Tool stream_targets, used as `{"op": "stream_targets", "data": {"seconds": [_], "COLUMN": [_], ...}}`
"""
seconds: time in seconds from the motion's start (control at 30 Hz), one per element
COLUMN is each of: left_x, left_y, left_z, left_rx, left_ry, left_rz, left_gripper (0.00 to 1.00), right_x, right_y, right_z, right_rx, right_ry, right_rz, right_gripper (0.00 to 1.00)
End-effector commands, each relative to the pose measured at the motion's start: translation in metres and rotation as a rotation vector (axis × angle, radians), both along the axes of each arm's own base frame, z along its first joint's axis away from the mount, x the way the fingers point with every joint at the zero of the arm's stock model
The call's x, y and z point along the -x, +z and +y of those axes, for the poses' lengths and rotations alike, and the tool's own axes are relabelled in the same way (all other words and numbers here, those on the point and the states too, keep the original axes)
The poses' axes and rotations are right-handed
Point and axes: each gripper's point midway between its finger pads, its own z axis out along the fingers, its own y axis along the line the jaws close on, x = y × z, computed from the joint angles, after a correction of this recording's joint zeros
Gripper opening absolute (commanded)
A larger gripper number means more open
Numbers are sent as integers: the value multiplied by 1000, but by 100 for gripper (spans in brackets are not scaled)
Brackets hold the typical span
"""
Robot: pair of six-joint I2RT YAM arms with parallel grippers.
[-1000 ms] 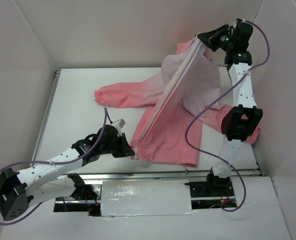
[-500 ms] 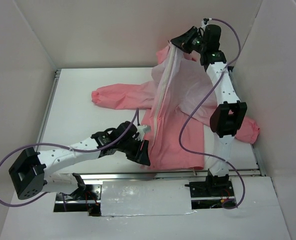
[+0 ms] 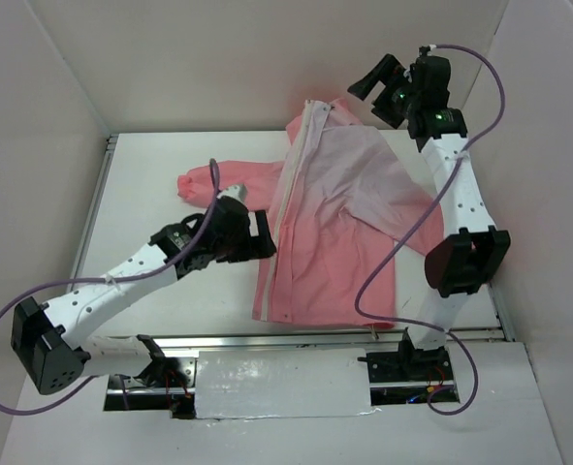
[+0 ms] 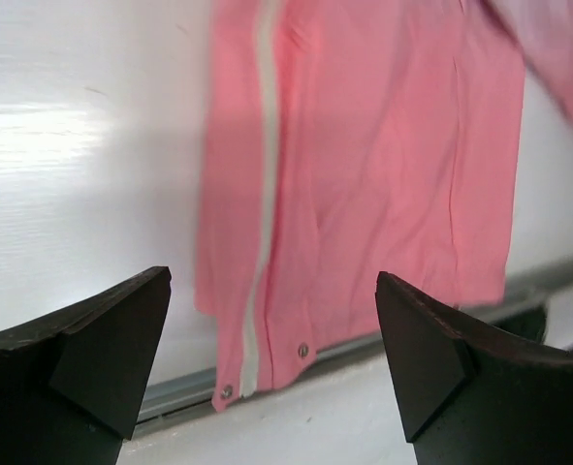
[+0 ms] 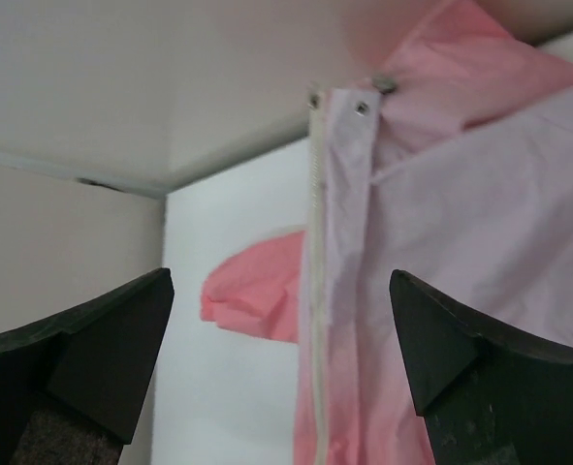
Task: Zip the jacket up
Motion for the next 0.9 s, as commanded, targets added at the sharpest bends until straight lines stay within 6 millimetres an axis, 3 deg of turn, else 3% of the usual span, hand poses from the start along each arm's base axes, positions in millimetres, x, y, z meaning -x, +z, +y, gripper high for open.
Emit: {"op": "stream_targets", "data": {"seconds": [0.0,0.07,0.1,0.13,0.17,0.2,0.27,0.3,0.37,0.4,0.43,0.5,0.57,0.63,0.73,0.87], "left_x": [-36,-50,-57,-68,-78,-83,-95,-99,-100,-99,-95,-87,-74,-60,-44,-18], "left_y": [12,24,30,35,52,55,79,85,102,107,115,122,130,130,128,126], "left_z": [58,75,84,106,116,146,170,196,215,231,238,249,259,263,262,269], "left_rx": [-65,-49,-38,-48,-41,-86,-101,-128,-148,-170,-181,-223,-261,-284,-295,-294], "left_ry": [302,372,396,459,499,583,651,715,748,777,786,793,807,790,744,786], "left_rz": [3,1,-2,-9,-35,-32,-66,-72,-92,-102,-113,-131,-162,-178,-194,-182], "left_gripper": [100,99,99,100,99,99,99,99,99,99,99,100,99,99,100,99], "right_x": [60,81,102,116,128,151,175,193,223,234,250,270,296,317,360,395], "right_y": [-23,-32,-19,-35,-35,-32,-28,-20,-14,-20,-13,-21,-14,-17,-3,14], "right_z": [-32,-37,-40,-42,-40,-37,-33,-33,-40,-44,-48,-59,-67,-78,-89,-94], "right_rx": [173,193,199,209,207,199,197,203,220,237,239,267,279,305,318,292], "right_ry": [-136,-146,-146,-140,-127,-94,-52,-39,-53,-70,-86,-128,-157,-199,-239,-264], "right_rz": [119,155,132,176,174,159,139,111,102,130,104,134,103,121,40,-57], "right_gripper": [100,100,100,100,100,100,100,100,100,100,100,100,100,100,100,100]}}
